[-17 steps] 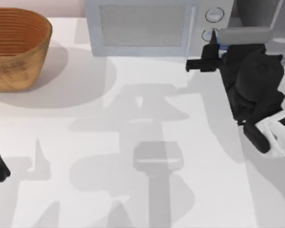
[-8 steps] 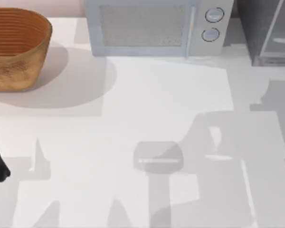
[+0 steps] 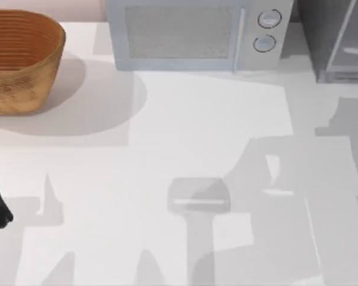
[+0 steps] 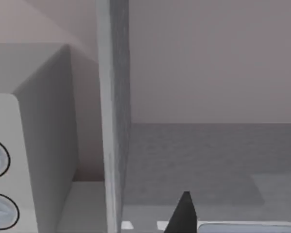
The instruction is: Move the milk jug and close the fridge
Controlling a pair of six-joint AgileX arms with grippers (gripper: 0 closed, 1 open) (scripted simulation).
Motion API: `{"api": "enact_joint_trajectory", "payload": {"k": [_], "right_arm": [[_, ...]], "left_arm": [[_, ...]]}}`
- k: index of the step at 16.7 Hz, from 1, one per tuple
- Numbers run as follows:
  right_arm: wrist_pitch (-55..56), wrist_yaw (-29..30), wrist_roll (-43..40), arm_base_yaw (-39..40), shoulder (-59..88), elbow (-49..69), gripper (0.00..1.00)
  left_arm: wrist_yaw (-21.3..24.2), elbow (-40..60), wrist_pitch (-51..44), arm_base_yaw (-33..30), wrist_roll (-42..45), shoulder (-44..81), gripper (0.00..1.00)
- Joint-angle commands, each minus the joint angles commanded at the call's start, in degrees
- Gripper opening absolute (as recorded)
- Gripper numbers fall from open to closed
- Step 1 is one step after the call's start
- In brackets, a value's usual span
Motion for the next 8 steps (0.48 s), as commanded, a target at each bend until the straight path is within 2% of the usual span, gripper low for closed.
{"api": "enact_joint_trajectory", "payload": {"k": [3, 8], "right_arm": [[-0.27, -2.1, -0.27, -2.05, 7.53, 7.58, 0.0], [-2.19, -7.35, -0.49, -6.79, 26.28, 28.34, 0.0]], "left_arm": [[0.0, 0.0, 0.0, 0.0, 0.0, 0.0, 1.0], [0.0, 0.0, 0.0, 0.0, 0.0, 0.0, 1.0]]}}
